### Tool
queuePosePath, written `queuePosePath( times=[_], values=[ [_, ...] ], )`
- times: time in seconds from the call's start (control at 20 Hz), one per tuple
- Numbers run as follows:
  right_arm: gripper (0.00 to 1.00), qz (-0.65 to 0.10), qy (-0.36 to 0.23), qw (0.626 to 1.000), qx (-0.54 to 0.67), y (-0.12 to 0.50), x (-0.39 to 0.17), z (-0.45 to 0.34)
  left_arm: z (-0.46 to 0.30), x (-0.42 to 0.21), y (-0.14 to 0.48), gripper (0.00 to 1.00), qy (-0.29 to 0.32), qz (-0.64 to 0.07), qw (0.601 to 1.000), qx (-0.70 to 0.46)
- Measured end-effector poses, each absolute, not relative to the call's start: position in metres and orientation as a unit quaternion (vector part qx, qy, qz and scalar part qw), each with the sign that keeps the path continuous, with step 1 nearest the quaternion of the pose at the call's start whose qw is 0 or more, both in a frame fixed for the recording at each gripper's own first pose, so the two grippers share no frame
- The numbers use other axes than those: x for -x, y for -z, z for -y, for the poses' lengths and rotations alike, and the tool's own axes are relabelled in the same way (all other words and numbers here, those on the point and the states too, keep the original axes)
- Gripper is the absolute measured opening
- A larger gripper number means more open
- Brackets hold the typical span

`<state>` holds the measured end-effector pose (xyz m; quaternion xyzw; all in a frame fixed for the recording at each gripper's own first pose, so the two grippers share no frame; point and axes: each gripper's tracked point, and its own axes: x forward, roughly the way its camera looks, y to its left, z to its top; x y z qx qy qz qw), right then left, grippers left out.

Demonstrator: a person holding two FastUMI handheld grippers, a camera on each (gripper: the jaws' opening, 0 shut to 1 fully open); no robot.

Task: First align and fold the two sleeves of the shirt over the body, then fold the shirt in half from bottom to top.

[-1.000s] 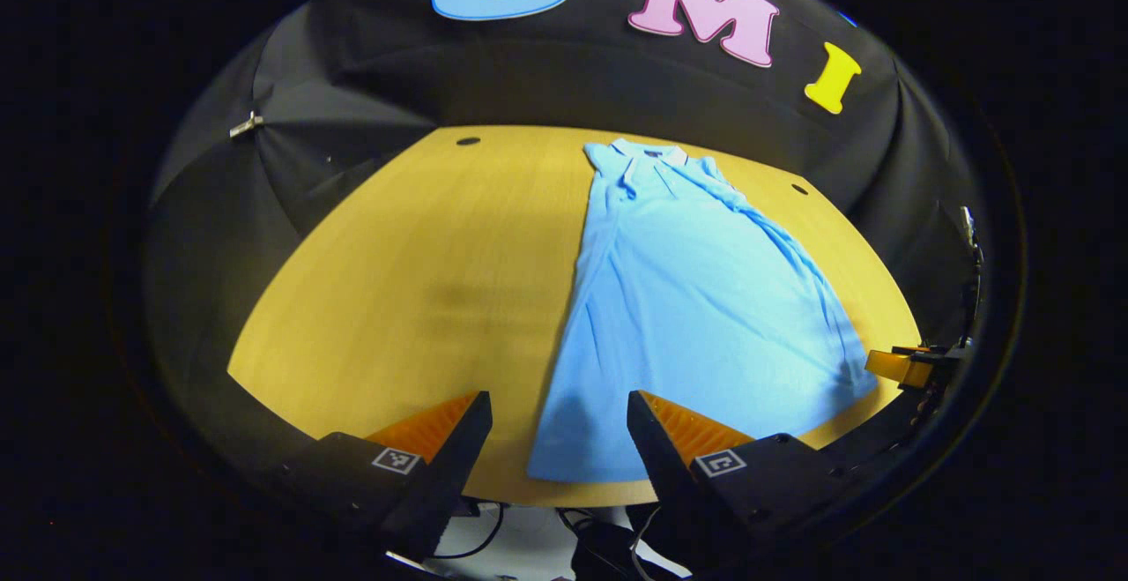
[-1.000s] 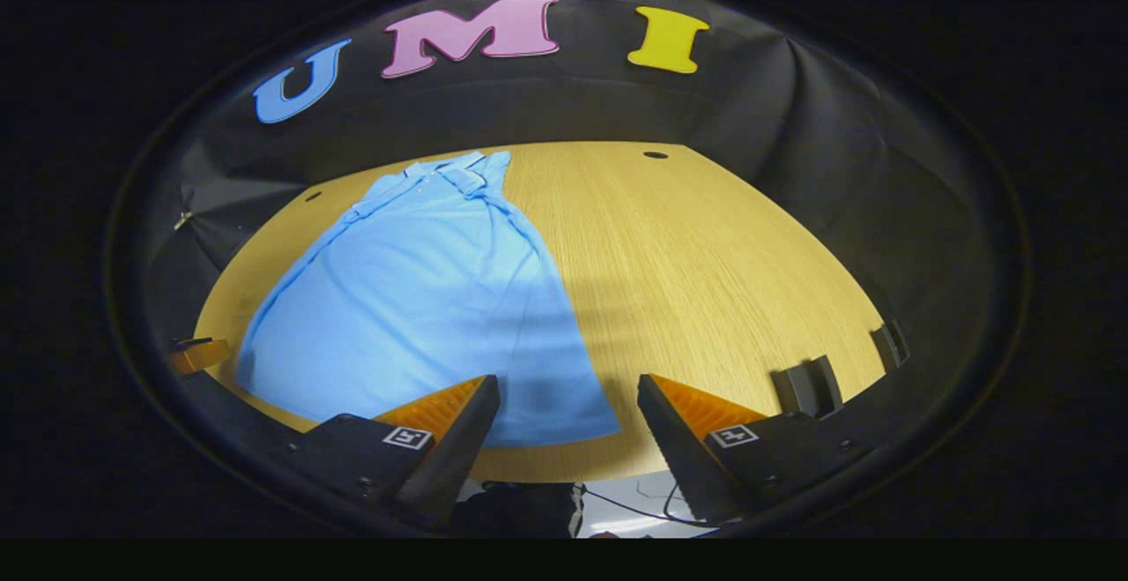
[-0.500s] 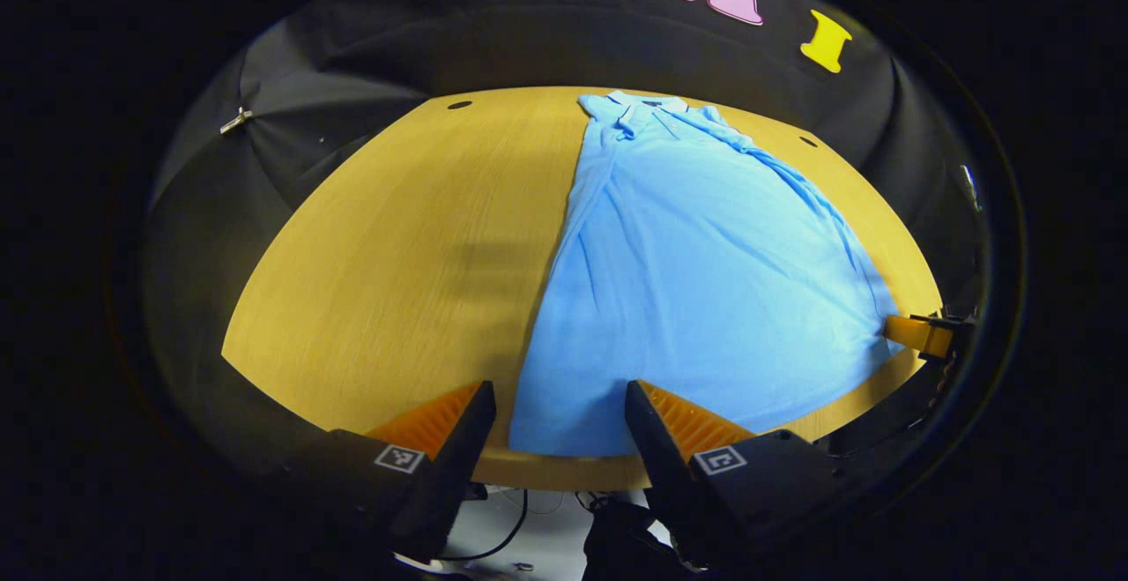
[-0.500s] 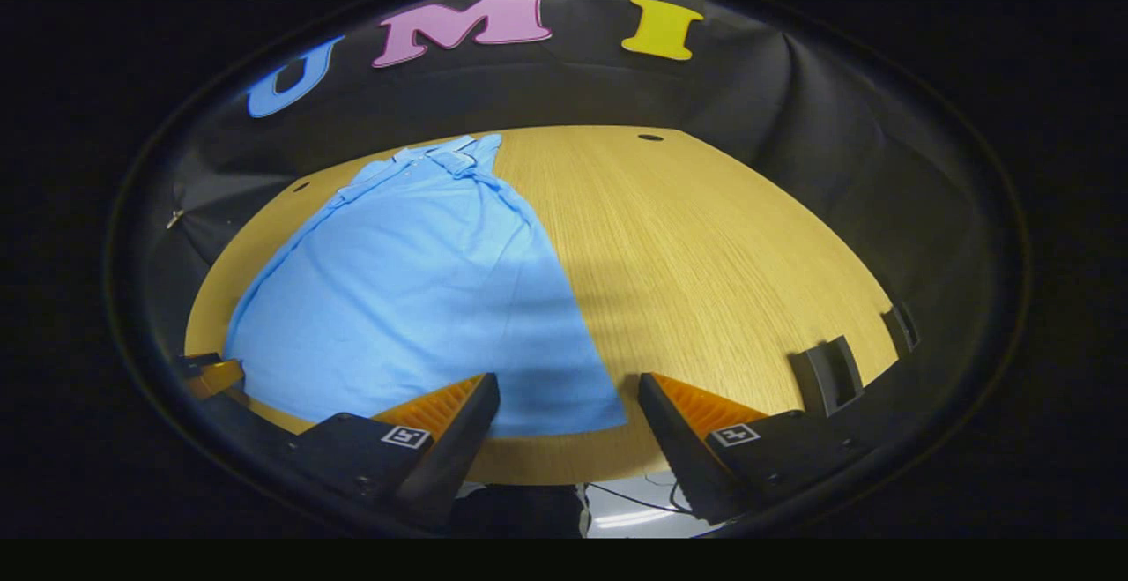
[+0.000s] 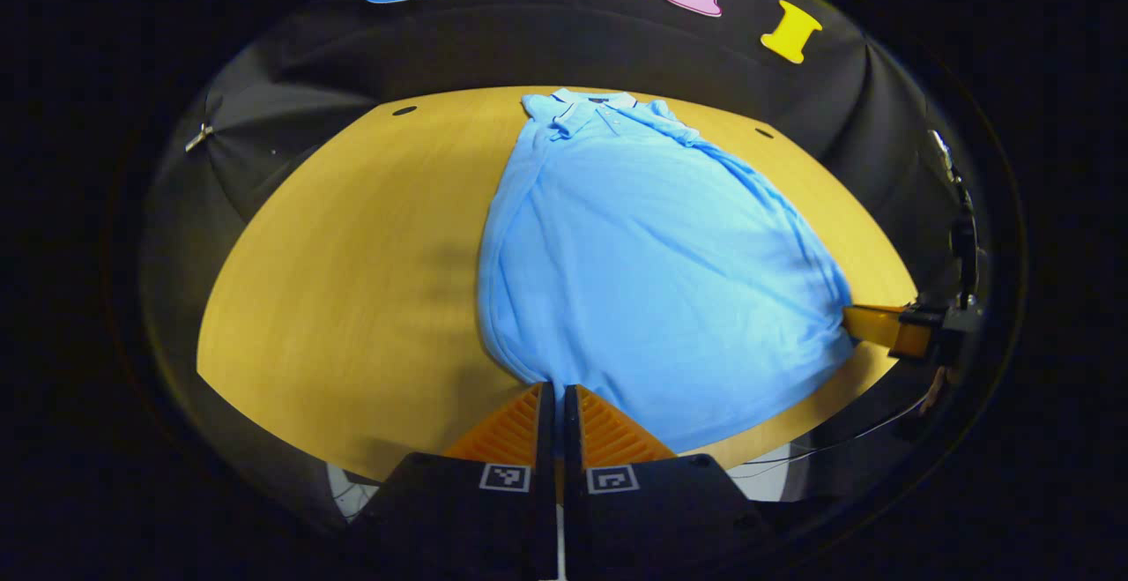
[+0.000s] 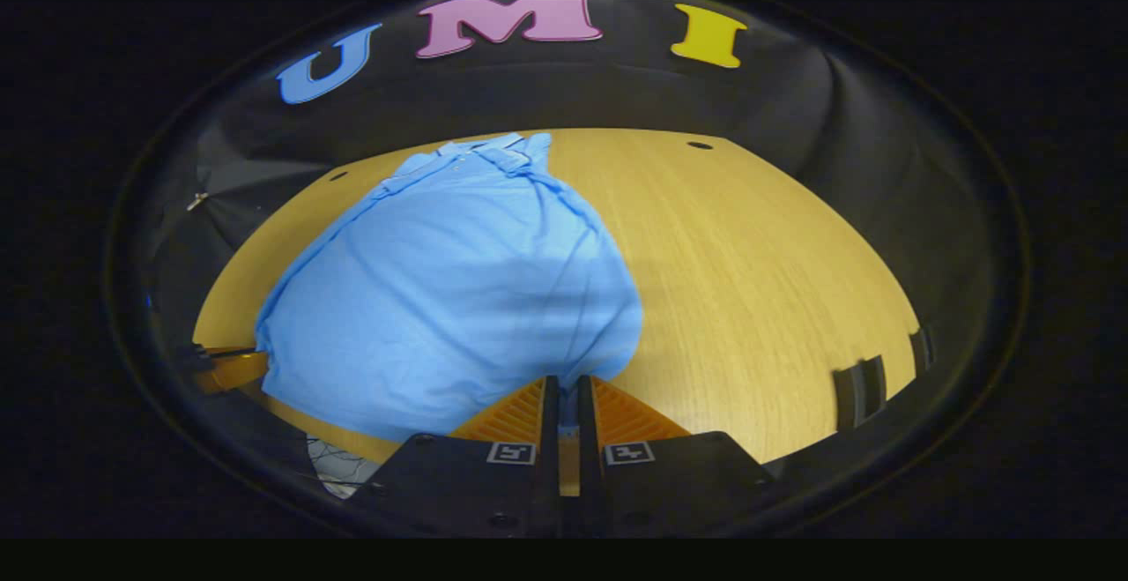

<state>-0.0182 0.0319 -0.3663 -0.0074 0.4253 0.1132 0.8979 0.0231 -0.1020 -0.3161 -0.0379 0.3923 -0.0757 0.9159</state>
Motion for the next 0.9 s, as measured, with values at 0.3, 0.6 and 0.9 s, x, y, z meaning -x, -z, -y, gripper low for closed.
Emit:
queuePosePath(
  times=[0.3, 0.6, 0.9],
  values=[
    [0.00, -0.424, -0.126, 0.896, -0.029, 0.365, 0.009, -0.042, 0.124, -0.034, 0.312, 0.06, 0.095, -0.388, 0.910, 0.114],
    [0.00, -0.397, -0.137, 0.907, -0.029, 0.333, -0.012, -0.045, 0.116, -0.044, 0.287, 0.06, 0.075, -0.374, 0.914, 0.136],
    [0.05, -0.359, -0.149, 0.921, -0.036, 0.287, -0.056, -0.054, 0.105, -0.080, 0.240, 0.06, 0.062, -0.342, 0.926, 0.145]
  ],
)
